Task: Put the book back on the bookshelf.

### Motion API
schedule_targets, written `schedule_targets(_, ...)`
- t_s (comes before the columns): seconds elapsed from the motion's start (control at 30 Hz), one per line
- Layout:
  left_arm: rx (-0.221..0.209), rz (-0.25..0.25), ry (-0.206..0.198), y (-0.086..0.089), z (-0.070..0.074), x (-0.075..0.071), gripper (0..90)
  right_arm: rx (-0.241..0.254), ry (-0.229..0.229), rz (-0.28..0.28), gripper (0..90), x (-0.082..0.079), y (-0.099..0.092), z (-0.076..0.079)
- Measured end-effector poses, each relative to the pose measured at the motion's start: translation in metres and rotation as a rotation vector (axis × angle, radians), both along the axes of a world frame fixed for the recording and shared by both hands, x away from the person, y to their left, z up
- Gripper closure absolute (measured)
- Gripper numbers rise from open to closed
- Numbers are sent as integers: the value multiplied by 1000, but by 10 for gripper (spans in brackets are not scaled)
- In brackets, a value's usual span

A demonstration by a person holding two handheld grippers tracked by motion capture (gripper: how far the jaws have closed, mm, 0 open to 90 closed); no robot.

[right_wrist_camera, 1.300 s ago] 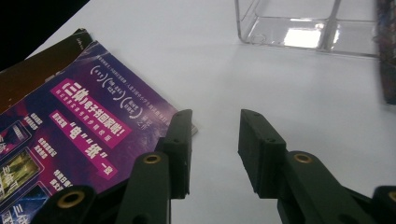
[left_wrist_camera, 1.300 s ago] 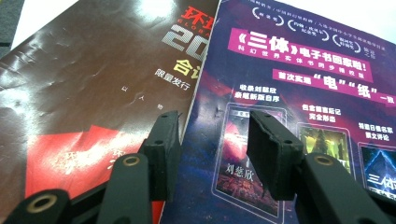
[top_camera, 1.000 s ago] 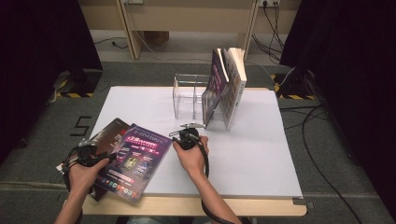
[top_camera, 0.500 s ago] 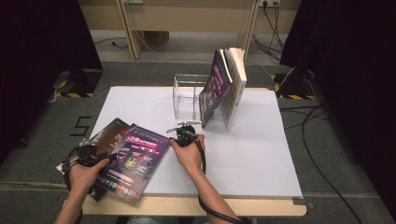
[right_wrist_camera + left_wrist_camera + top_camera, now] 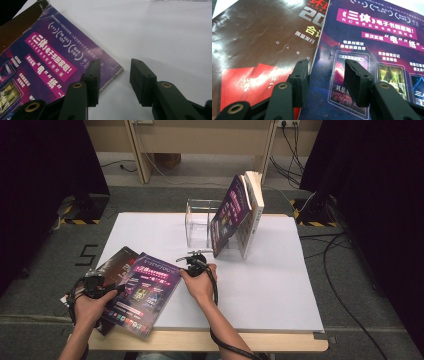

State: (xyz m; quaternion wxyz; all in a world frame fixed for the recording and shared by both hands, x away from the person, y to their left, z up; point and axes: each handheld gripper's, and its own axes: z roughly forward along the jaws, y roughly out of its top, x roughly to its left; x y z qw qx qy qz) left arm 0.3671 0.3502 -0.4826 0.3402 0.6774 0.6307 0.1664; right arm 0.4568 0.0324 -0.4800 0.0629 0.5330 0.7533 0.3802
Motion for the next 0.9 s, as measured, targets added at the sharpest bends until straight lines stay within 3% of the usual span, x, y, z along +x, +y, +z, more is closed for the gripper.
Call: schedule_targets(0.9, -5, -1, 4, 1, -1, 1, 540, 2, 31, 7, 593, 11, 9, -5)
